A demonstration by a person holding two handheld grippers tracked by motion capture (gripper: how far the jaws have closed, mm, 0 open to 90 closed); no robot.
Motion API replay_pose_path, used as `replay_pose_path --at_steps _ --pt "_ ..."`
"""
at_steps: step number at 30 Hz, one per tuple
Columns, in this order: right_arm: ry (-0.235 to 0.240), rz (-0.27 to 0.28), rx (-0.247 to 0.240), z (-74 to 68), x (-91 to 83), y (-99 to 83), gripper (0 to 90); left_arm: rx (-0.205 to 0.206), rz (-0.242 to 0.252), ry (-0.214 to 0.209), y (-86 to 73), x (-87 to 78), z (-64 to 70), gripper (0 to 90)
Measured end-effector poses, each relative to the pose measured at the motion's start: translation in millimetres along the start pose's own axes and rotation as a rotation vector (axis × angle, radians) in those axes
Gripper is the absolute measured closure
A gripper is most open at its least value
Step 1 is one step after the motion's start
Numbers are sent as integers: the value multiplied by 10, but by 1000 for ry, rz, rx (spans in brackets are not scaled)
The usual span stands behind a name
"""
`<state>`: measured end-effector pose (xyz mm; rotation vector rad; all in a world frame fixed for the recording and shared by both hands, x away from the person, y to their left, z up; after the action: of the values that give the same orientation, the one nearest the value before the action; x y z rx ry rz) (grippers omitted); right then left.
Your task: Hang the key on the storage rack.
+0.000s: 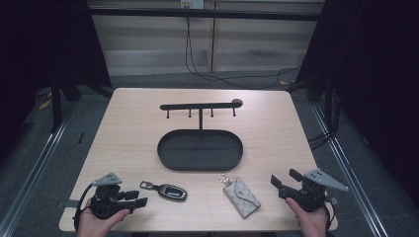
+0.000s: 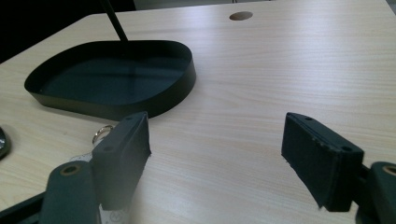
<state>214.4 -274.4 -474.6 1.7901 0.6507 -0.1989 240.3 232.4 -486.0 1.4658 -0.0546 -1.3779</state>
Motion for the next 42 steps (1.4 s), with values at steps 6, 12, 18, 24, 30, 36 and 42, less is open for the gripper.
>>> replay_pose_path --at_steps 6,12,18,24,30,36,42 --pt "3 -32 9 9 49 -9 207 23 -43 4 7 32 0 510" --pt "14 -55 -9 -9 71 -23 207 41 -67 16 35 9 -28 520" --pt "18 -66 -13 -24 76 -34 209 122 -107 24 143 31 -19 550" --pt "19 -79 -18 -33 90 -44 209 171 -160 23 215 65 -22 563" --pt "25 -96 -24 -44 115 -51 209 197 -184 35 303 78 -49 599" --pt "22 -98 -31 -45 116 -54 208 166 -250 -3 273 186 -37 636" --pt "24 -106 -34 -51 125 -57 208 124 -270 7 290 288 -111 612"
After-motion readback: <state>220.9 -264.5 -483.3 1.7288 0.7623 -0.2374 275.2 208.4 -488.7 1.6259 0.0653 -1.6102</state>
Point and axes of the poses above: each handheld gripper's, and its own axes: x roughly forward along the jaws, y roughly out of its top, z roughly to its right, the point moved 3 cm from there along x, roughly forward along the jaws, and after that the axes turned 9 degrees about x, right-handed, at the moved point
